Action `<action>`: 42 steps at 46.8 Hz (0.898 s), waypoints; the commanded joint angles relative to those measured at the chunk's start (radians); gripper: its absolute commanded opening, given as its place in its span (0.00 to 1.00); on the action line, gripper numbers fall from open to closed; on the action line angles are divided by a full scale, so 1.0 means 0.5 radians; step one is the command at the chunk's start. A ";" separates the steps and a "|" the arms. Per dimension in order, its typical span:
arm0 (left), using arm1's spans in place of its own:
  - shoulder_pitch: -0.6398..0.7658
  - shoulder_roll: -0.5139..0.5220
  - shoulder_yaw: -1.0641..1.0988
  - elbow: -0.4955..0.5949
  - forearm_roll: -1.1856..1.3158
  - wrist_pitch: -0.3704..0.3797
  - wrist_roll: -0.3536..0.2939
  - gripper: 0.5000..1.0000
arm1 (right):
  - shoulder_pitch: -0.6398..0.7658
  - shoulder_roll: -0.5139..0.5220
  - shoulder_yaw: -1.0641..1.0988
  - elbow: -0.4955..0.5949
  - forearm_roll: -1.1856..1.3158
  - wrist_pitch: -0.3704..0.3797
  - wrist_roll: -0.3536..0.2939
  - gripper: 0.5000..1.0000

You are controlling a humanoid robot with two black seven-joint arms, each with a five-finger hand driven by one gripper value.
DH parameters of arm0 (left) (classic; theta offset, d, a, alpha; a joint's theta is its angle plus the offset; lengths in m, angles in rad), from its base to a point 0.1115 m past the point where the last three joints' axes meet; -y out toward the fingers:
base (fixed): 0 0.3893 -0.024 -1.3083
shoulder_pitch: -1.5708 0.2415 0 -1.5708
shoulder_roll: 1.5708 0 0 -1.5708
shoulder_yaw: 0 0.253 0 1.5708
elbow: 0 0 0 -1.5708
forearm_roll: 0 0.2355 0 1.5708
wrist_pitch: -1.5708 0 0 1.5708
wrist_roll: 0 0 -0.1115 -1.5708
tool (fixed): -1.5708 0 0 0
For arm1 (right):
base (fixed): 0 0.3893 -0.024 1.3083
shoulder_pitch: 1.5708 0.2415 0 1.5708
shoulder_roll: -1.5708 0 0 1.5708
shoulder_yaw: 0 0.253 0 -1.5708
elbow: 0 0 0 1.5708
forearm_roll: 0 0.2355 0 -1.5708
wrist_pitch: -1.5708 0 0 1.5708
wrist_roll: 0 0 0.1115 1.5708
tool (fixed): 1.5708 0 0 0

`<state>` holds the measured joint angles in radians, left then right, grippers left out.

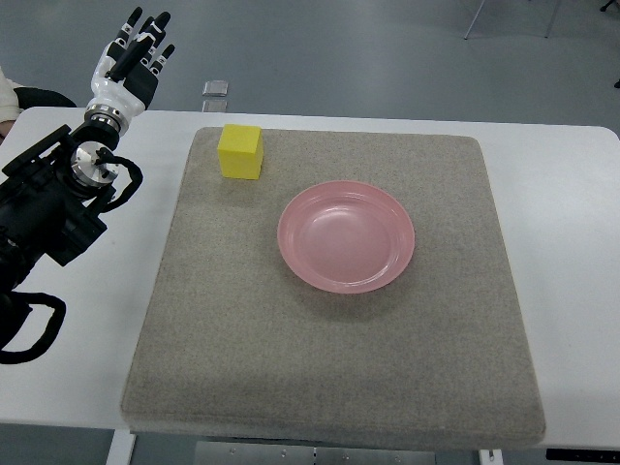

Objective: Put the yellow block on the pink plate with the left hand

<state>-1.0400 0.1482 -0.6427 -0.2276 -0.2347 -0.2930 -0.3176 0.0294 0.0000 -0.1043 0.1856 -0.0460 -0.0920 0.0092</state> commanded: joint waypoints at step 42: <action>0.021 0.032 0.009 -0.036 0.006 -0.040 0.000 0.98 | 0.000 0.000 0.000 0.000 0.000 0.000 0.000 0.85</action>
<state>-1.0294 0.1625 -0.6397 -0.2444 -0.2319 -0.3143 -0.3175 0.0294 0.0000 -0.1043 0.1856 -0.0460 -0.0920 0.0092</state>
